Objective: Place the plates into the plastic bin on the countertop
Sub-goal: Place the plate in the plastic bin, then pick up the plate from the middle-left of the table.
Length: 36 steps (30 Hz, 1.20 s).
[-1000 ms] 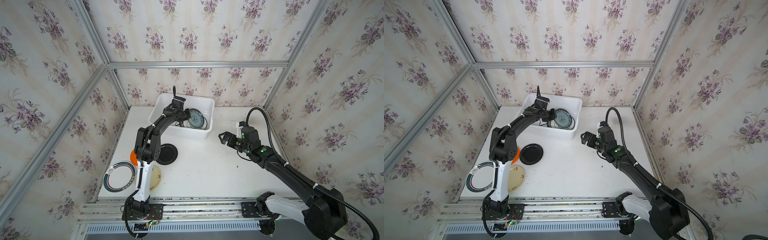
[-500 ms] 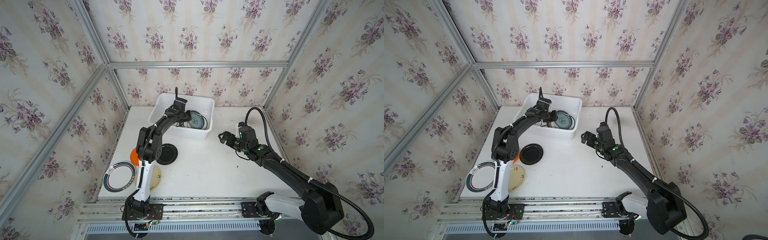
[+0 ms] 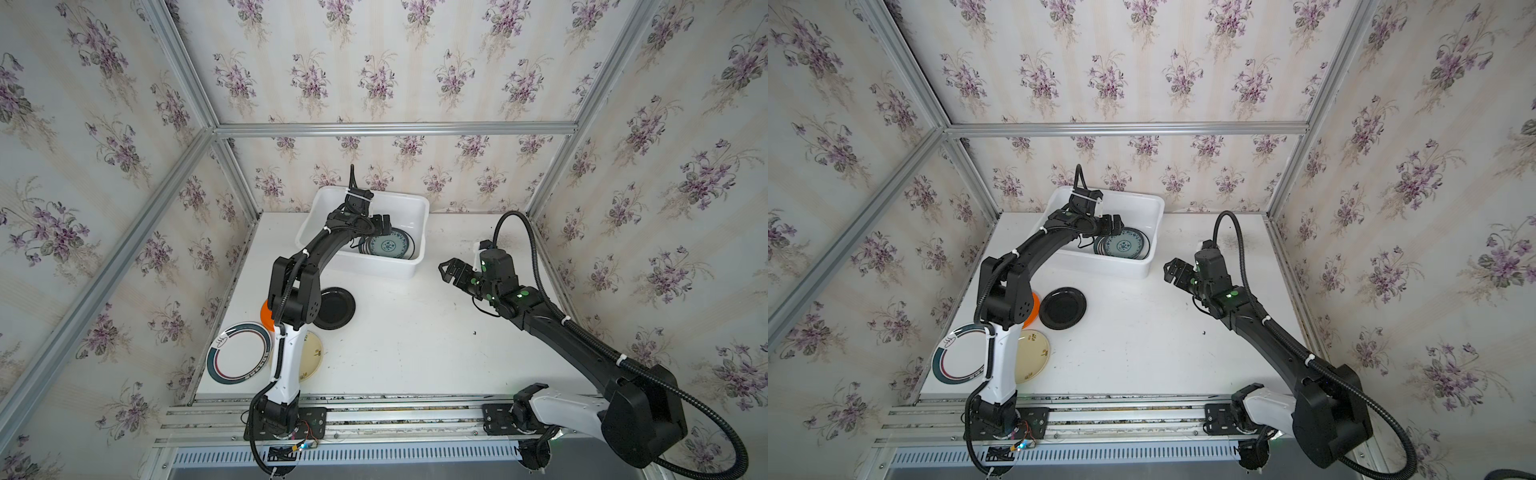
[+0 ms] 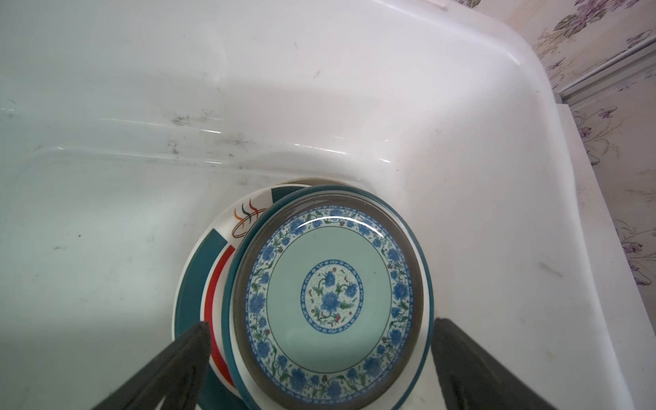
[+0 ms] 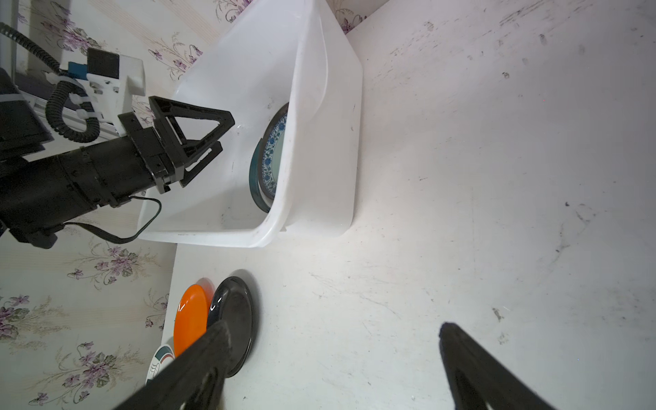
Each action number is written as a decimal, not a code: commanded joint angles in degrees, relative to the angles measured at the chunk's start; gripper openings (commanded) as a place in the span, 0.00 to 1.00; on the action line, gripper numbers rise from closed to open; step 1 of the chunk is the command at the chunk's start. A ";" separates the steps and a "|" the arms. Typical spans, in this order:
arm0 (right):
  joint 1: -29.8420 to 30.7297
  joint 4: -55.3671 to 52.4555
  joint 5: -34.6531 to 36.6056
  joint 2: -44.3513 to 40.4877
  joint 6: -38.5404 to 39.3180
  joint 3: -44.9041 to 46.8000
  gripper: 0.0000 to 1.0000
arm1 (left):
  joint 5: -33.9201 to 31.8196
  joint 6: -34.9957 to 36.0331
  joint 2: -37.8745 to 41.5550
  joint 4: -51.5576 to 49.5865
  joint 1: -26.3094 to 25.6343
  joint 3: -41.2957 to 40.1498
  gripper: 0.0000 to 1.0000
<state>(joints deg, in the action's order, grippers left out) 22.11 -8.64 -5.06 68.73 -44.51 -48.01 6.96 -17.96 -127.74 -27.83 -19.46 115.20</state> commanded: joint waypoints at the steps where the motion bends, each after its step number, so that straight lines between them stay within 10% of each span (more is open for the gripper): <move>1: -0.03 0.16 0.92 -0.22 0.48 -1.27 0.94 | -0.70 0.91 1.99 0.28 -0.14 -0.60 1.00; 24: 0.61 -9.49 -13.74 -9.17 5.46 1.35 0.95 | -5.04 -3.91 37.51 10.10 -4.00 -34.11 1.00; 36: 12.33 3.31 -15.48 -3.69 4.18 6.26 0.94 | -9.79 -10.62 62.30 10.30 -7.17 -59.04 1.00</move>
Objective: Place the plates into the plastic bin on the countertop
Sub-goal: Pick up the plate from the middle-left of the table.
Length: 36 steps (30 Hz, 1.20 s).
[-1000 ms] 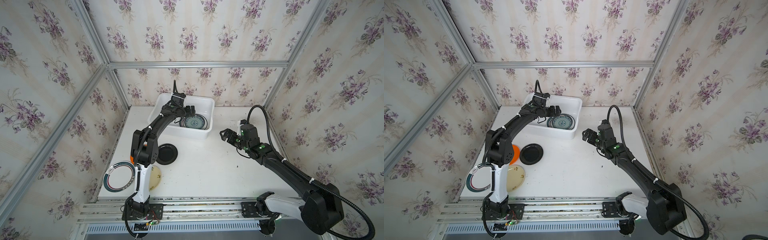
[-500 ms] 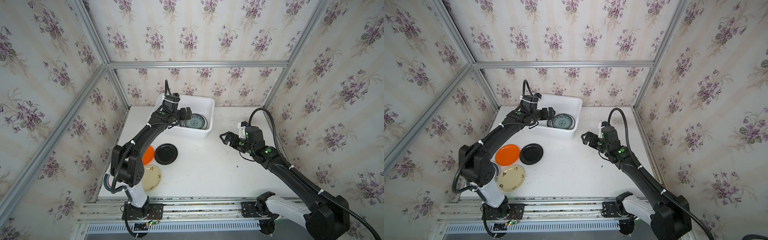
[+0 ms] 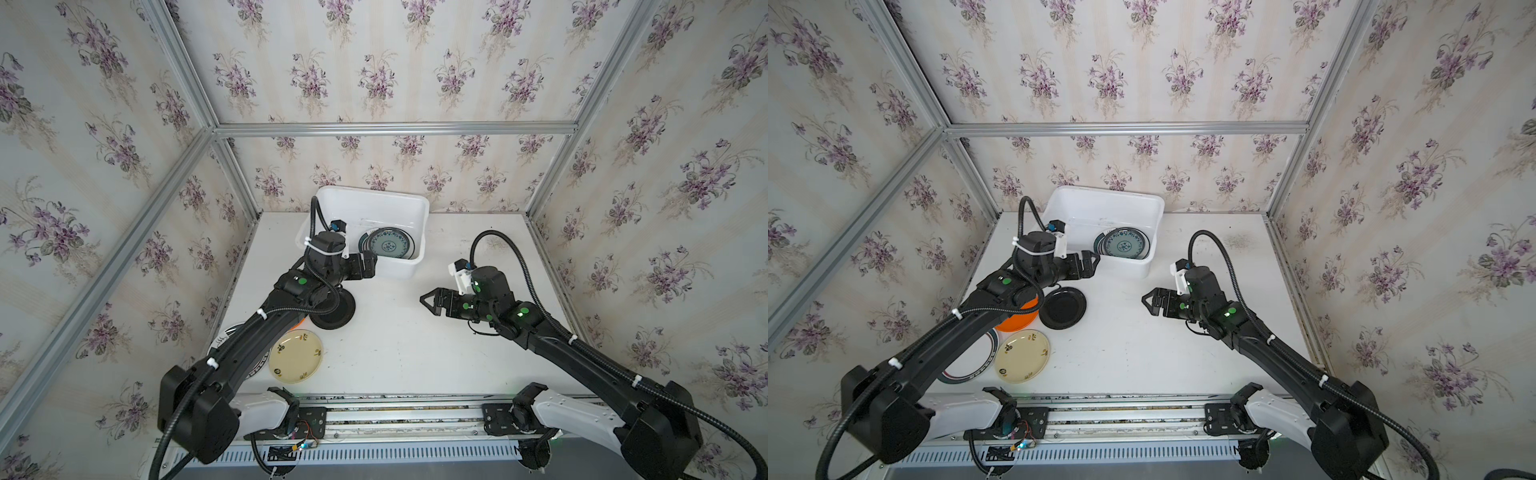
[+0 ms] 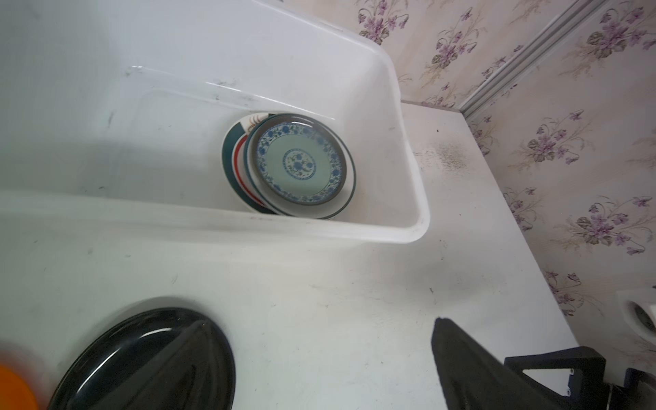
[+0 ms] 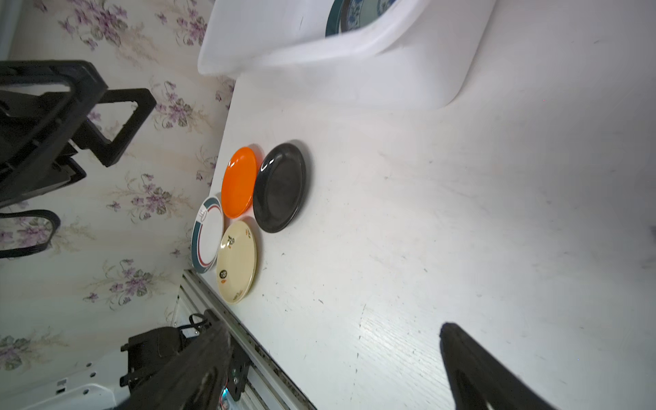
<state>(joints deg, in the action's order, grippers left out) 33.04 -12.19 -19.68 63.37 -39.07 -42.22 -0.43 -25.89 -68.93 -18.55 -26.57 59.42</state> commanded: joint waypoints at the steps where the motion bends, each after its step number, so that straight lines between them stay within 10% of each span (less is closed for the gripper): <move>1: 2.43 7.54 -0.80 3.05 -1.16 0.11 0.94 | -3.01 -3.62 5.46 0.92 -0.06 -5.49 0.99; 36: 19.78 35.75 11.16 42.84 -7.26 -12.02 0.77 | -4.22 -10.29 33.48 1.22 3.54 -37.18 0.99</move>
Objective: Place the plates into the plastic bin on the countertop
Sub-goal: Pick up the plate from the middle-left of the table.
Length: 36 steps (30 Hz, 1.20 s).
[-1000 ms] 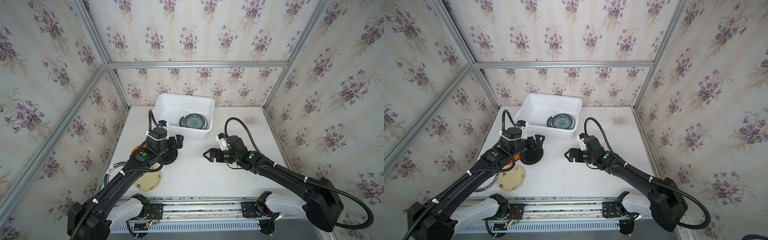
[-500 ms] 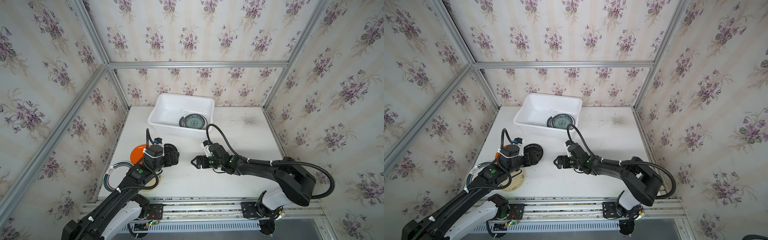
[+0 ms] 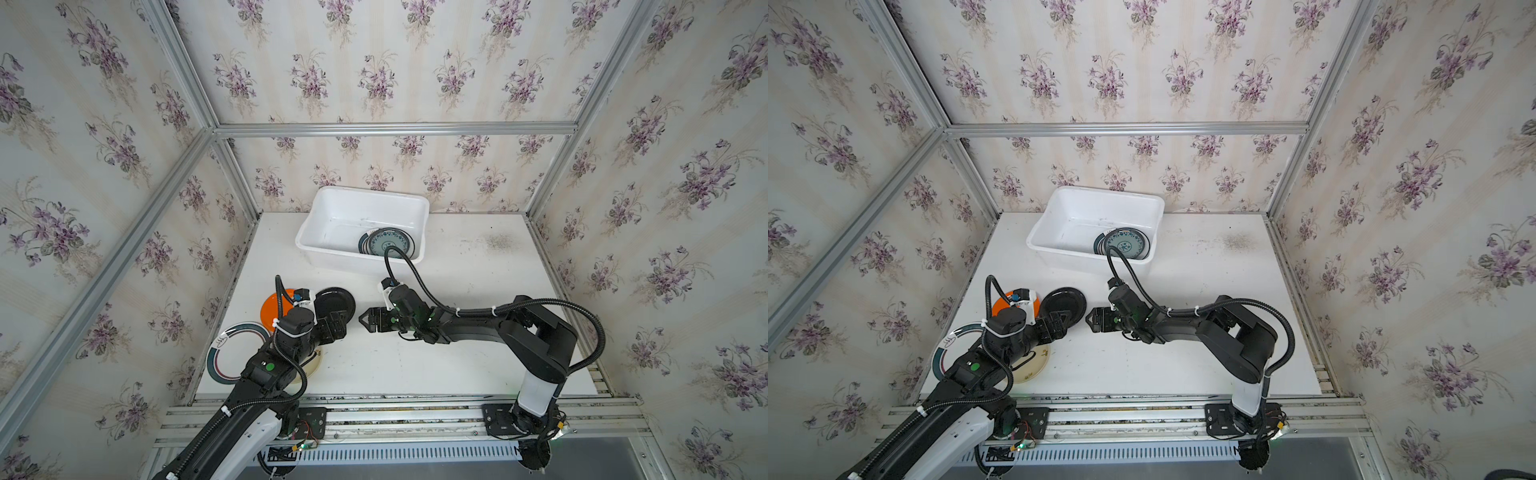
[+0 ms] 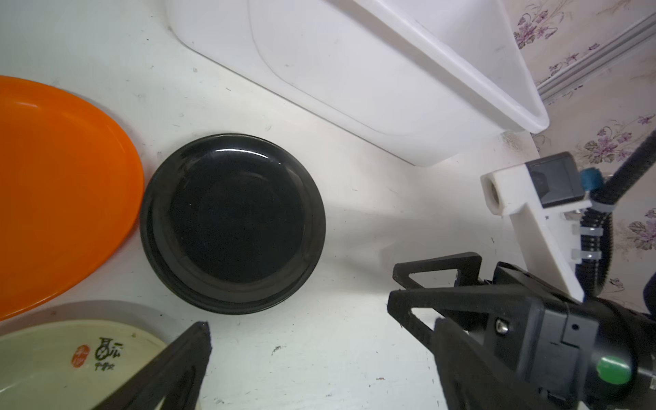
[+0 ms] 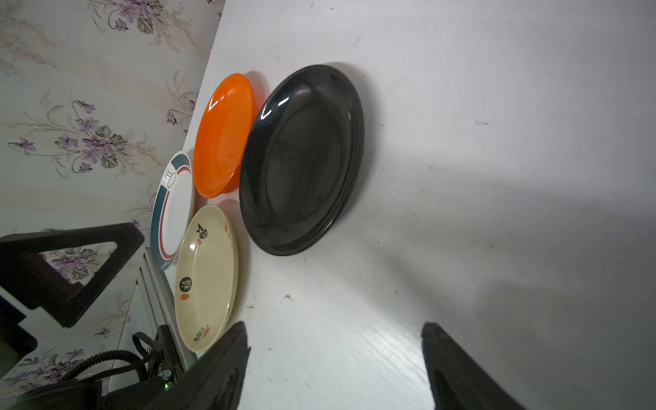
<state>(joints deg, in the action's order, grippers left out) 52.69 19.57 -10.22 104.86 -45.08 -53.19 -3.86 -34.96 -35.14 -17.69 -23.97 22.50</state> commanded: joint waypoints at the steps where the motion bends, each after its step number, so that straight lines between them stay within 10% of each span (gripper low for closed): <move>1: 0.13 4.60 1.69 1.85 -1.53 -1.13 0.77 | -0.46 -0.89 -0.73 0.34 1.53 -0.27 0.99; 36: 0.48 -0.31 8.85 17.18 0.94 -16.37 0.29 | 8.69 1.45 -5.12 0.61 10.08 1.35 0.99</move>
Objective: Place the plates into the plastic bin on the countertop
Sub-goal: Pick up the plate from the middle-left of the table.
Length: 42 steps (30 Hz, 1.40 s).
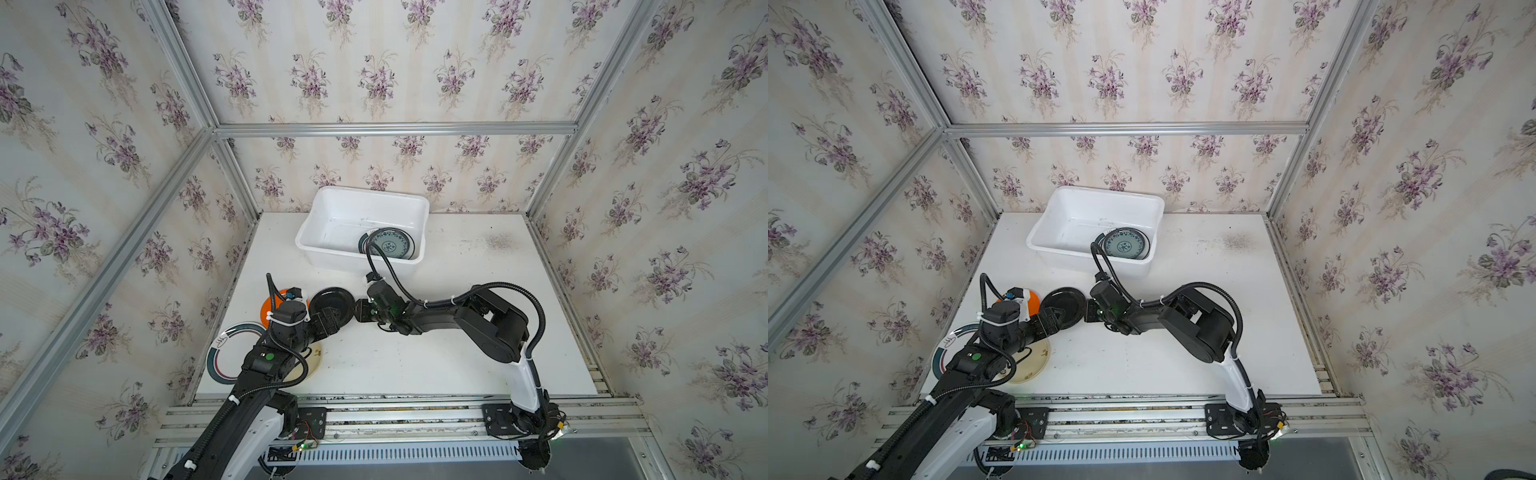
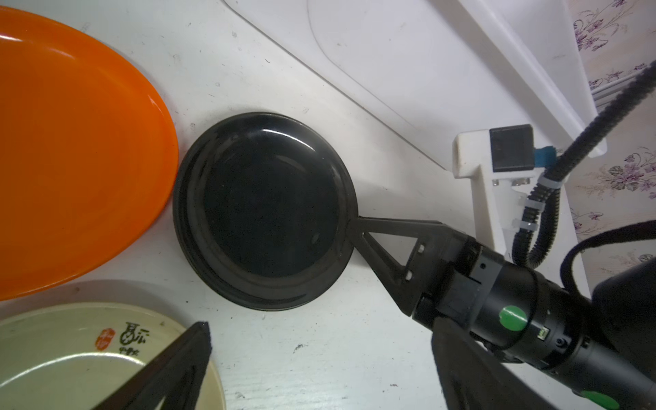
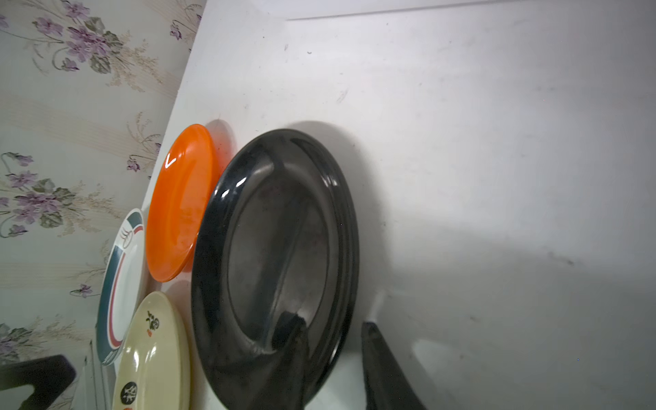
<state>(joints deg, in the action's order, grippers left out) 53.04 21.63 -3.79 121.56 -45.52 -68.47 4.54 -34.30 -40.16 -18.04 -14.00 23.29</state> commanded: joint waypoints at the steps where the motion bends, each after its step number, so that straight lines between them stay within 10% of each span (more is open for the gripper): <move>1: 0.09 -2.55 2.47 0.56 1.53 -1.29 0.29 | 0.28 0.83 -0.18 0.92 0.09 0.57 0.99; 21: 0.43 -10.22 3.76 4.03 4.30 -8.21 0.26 | 0.90 1.11 -0.44 1.06 0.12 0.37 0.99; 42: 0.30 -8.75 10.24 -2.67 3.66 -0.01 0.00 | 2.91 0.67 -1.15 1.26 0.04 0.48 0.99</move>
<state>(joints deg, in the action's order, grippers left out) 53.45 15.64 2.70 120.31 -43.46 -69.91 7.11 -33.58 -41.19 -18.00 -13.96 23.42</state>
